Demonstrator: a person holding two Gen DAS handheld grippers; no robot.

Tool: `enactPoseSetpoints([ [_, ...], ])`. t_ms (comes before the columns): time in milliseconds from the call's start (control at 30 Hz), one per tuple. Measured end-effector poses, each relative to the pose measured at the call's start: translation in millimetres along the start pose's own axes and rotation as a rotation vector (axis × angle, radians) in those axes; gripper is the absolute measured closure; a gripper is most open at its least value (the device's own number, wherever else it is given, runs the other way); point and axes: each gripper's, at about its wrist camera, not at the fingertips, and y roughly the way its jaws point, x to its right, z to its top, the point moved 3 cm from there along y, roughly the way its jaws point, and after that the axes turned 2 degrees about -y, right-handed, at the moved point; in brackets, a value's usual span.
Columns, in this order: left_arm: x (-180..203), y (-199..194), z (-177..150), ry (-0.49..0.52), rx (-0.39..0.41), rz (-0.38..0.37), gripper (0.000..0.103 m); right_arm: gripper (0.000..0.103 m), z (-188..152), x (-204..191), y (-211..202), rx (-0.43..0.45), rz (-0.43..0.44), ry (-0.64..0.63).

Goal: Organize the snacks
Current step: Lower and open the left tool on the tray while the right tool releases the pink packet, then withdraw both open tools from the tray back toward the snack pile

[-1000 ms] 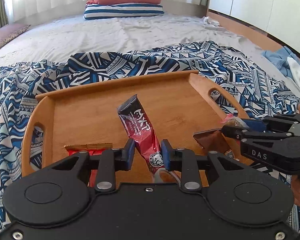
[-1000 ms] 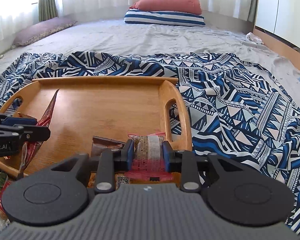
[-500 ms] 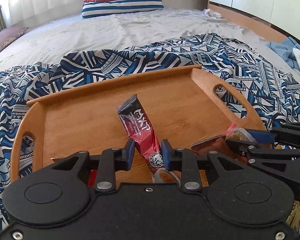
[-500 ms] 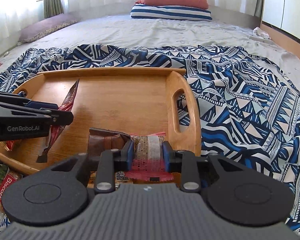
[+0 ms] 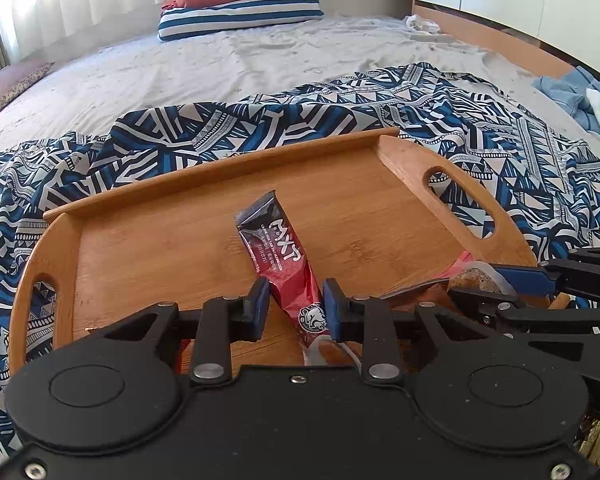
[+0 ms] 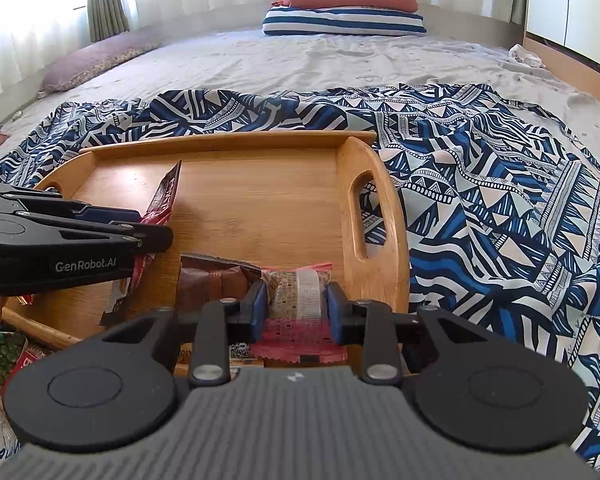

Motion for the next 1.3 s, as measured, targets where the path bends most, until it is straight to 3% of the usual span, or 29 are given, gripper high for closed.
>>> enactPoseSetpoints([
  [300, 7, -3, 0, -0.034, -0.011, -0.056, 0.073, 0.057, 0, 1, -2, 0.0, 0.007, 0.005],
  [367, 6, -7, 2, -0.042, 0.0, -0.057, 0.064, 0.047, 0, 2, -3, 0.003, 0.002, 0.005],
  [433, 4, -14, 4, -0.041, 0.023, -0.051, 0.047, 0.046, 1, 2, -6, 0.008, -0.01, 0.002],
  [733, -5, -61, 1, -0.036, 0.096, -0.072, 0.016, 0.019, 3, 2, -30, 0.048, -0.011, -0.002],
  [900, -18, -93, -13, -0.075, 0.119, -0.076, 0.008, 0.011, 0, 2, -48, 0.07, -0.011, 0.007],
  [1067, -35, -118, -35, -0.134, 0.136, -0.062, 0.007, 0.005, -9, 6, -67, 0.094, -0.004, 0.037],
  [1300, -49, -155, -68, -0.148, 0.236, 0.032, 0.005, 0.0, -29, 0, -94, 0.15, -0.007, 0.016],
])
